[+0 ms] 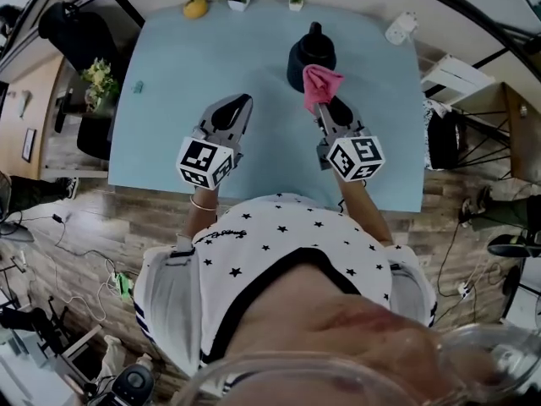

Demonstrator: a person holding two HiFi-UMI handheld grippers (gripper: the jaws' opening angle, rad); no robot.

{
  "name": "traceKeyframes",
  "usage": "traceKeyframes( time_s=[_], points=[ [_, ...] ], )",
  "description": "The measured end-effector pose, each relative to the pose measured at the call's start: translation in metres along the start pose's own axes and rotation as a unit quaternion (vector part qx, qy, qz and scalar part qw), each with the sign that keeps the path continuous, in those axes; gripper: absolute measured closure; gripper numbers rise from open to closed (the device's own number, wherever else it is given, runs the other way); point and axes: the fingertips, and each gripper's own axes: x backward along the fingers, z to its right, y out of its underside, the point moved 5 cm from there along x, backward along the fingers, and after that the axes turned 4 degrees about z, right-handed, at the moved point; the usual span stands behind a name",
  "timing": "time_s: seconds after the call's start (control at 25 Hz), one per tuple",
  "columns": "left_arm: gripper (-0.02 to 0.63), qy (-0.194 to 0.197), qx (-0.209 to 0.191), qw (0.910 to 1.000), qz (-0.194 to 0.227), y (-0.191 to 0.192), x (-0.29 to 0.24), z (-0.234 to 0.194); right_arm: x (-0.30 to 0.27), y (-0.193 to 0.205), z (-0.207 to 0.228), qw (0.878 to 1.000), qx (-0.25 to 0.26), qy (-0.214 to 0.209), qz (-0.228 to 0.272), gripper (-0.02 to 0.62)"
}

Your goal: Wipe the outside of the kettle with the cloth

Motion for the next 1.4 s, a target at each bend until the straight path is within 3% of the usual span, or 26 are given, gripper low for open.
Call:
traceKeyframes(
  time_s=[0.16, 0.36, 1.4],
  points=[
    [0.566, 0.010, -0.007, 0.9999, 0.002, -0.006, -0.007, 0.007, 0.014, -0.020, 0.011, 0.999, 0.028, 0.026, 0.039, 0.526],
    [0.566, 0.013, -0.003, 0.9999, 0.000, -0.003, -0.008, 0.012, 0.024, -0.020, 0.019, 0.998, 0.027, 0.042, 0.040, 0.526],
    [0.566, 0.011, 0.002, 0.9999, 0.001, 0.002, -0.002, 0.015, 0.028, -0.018, 0.008, 0.999, 0.007, 0.030, 0.045, 0.528]
  ],
)
